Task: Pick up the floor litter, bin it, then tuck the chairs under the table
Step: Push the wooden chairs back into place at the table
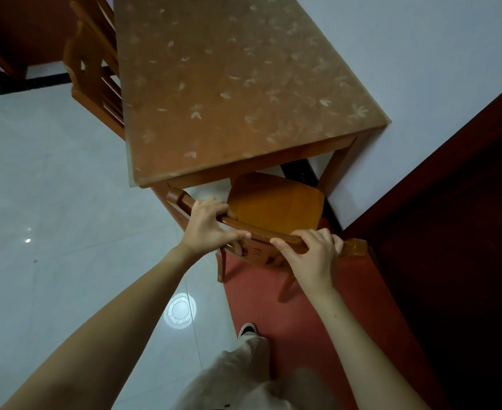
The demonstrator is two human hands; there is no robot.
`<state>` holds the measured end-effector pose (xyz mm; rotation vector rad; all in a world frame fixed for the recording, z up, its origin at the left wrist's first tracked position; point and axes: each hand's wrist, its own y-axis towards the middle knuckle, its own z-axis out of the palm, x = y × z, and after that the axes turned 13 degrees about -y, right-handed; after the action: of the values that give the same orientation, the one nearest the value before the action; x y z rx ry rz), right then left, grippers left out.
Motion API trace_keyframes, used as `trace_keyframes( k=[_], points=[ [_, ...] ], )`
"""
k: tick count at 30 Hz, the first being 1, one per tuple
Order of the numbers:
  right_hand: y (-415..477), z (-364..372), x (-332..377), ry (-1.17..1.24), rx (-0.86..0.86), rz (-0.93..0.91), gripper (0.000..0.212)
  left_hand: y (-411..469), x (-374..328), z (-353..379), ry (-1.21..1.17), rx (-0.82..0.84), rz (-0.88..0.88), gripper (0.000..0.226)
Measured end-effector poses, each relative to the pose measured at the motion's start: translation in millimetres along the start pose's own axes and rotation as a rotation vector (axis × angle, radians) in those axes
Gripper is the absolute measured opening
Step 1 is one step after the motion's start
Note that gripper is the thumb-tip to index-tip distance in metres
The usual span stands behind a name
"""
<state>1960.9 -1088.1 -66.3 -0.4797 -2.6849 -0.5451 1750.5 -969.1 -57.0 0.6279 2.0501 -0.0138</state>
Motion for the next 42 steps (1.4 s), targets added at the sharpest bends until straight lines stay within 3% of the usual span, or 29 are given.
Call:
trace_keyframes(
  k=[10, 13, 15, 20, 29, 39, 42],
  points=[
    [6, 3, -6, 0.098, -0.017, -0.011, 0.044, -7, -2, 5, -0.012, -0.077, -0.039, 0.06],
    [13, -16, 1, 0.127, 0.001, -0.079, 0.055, -16, -5, 15, -0.022, -0.133, -0.064, 0.06],
    [18, -27, 0, 0.188, 0.204, -0.12, 0.069, -22, -8, 26, -0.03, -0.164, -0.079, 0.058],
    [22, -1, -70, 0.115, 0.2, -0.134, 0.048, -32, -13, 67, -0.016, -0.171, -0.139, 0.053],
    [50, -9, -108, 0.123, 0.238, -0.228, 0.048, -25, -31, 111, 0.025, -0.237, -0.203, 0.056],
    [113, -22, -172, 0.082, 0.398, -0.271, 0.054, 9, -66, 172, 0.081, -0.291, -0.295, 0.055],
    [134, -30, -185, 0.042, 0.517, -0.231, 0.037, 20, -75, 188, 0.102, -0.271, -0.344, 0.055]
  ],
)
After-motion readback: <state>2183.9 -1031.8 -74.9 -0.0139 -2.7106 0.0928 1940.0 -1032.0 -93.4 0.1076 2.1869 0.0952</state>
